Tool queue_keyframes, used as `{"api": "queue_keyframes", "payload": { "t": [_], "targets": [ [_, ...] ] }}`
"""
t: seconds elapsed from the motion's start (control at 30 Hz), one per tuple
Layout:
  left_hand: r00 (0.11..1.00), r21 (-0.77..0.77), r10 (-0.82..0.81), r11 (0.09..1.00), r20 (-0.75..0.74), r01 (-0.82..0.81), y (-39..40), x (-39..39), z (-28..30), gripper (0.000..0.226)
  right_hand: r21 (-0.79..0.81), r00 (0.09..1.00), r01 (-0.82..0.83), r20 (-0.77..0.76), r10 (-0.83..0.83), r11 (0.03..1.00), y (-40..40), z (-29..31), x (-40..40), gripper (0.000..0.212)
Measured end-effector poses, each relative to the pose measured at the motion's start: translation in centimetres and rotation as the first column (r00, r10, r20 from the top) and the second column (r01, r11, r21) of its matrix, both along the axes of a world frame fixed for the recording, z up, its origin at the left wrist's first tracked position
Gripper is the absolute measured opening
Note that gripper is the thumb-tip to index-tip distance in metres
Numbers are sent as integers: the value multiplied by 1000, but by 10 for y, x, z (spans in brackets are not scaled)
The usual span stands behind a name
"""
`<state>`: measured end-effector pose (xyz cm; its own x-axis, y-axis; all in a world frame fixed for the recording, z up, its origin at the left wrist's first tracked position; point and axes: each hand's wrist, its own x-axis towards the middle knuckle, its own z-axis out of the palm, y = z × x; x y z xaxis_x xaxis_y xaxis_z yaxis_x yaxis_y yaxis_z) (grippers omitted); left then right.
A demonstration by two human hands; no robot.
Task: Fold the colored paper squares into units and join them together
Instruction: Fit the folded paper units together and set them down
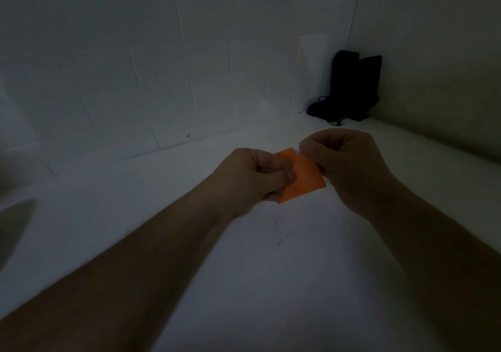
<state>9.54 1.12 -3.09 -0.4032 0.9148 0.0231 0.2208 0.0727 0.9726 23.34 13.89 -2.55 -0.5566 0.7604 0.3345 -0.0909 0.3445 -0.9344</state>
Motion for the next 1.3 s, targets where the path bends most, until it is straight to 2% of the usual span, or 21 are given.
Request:
{"api": "queue_keyframes", "payload": {
  "t": [0.13, 0.3, 0.53, 0.67, 0.83, 1.1, 1.2, 1.23, 1.3],
  "targets": [
    [998, -6, -14, 1000, 56, 14, 0, -3, 0, 18, -25, 1000, -17, -11, 17, 1000, 1, -1, -2, 12],
    [977, 20, -65, 998, 203, 62, 0, -2, 2, 23, -34, 1000, -22, -3, 22, 999, 7, -1, 0, 11],
    [962, 52, -167, 986, 218, 160, -2, -5, 1, 37, -47, 1000, -17, 3, 17, 999, 7, -1, 0, 8],
    [967, 49, -216, 976, 132, 212, -3, -9, 0, 50, -59, 1000, 0, 28, 2, 998, 8, -1, 0, 7],
    [966, 41, -242, 970, 92, 239, -3, -13, -1, 68, -51, 1000, -4, 30, 5, 999, 8, -1, 2, 9],
    [962, 48, -254, 967, 99, 250, -5, -12, -1, 84, -46, 999, -6, 42, 8, 999, 6, 1, 2, 10],
    [947, 82, -311, 949, 85, 304, -8, -12, 1, 87, -101, 998, 64, 23, -62, 993, 8, 2, 3, 8],
    [947, 83, -320, 945, 32, 317, -9, -10, 2, 85, -136, 996, 90, 20, -88, 987, 8, 2, 3, 9],
    [945, 75, -266, 956, -190, 284, -9, -2, 1, 72, -214, 993, 114, 33, -110, 970, 9, 2, 2, 12]
  ]
}}
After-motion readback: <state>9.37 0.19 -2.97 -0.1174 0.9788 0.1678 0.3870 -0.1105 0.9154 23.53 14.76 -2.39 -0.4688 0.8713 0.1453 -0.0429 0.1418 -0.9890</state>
